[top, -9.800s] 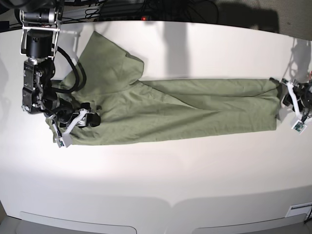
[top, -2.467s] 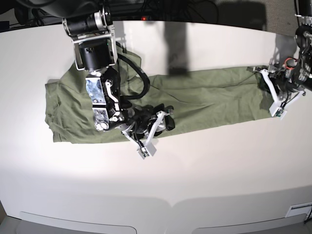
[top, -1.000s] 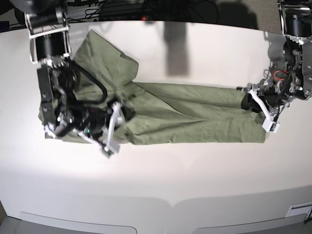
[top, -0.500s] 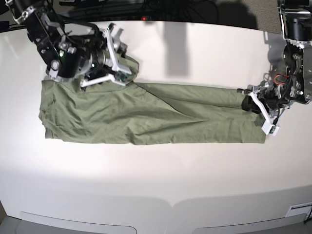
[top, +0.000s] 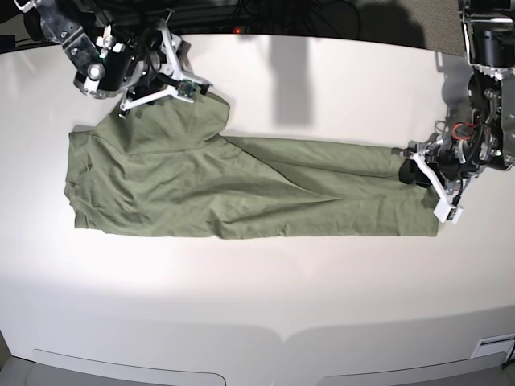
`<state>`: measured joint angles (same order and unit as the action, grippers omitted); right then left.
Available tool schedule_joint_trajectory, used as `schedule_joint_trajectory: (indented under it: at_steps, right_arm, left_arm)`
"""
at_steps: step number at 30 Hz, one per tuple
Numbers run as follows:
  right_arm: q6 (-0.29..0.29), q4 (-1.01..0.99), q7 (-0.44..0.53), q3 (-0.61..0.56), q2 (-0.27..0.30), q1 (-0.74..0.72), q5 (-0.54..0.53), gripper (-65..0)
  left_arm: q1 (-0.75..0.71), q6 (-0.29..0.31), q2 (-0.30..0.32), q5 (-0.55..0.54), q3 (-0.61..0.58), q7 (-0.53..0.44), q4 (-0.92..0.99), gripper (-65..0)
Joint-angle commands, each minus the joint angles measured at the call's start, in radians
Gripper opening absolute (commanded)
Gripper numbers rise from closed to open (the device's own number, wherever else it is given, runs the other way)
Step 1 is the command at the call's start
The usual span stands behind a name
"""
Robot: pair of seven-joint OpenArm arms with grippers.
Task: Fold the T-shirt properly
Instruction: 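Release the fabric and lift the right gripper to the strip's bunched end, then grasp the bunched end with the right gripper and pull it outward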
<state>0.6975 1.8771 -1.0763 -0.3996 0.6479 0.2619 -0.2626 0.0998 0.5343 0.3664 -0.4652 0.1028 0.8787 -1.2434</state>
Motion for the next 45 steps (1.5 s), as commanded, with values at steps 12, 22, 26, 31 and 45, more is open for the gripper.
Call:
schedule_joint_trajectory:
  at_steps: [12,22,26,31,45]
  right_arm:
    - [-0.005,-0.119,0.039,0.005,0.011,-0.005,0.119,-35.1]
    - [-0.033,0.021,0.038,0.005,0.027,-0.004,0.132,-35.1]
    - [-0.056,0.061,0.037,0.005,0.051,-0.004,0.129,-35.1]
    - [-0.063,0.05,0.034,0.005,0.075,0.002,0.105,-35.1]
    - [-0.035,0.03,0.038,0.005,0.075,0.002,0.096,-65.0]
  left_arm:
    - [0.003,-0.007,0.011,0.019,-0.001,0.037,0.0,-43.1]
    - [0.003,-0.007,0.011,0.019,-0.001,0.037,0.0,-43.1]
    - [0.003,-0.007,0.011,0.019,-0.001,0.037,0.0,-43.1]
    - [0.003,-0.007,0.011,0.019,-0.001,0.037,0.0,-43.1]
    - [0.003,-0.007,0.011,0.019,-0.001,0.037,0.0,-43.1]
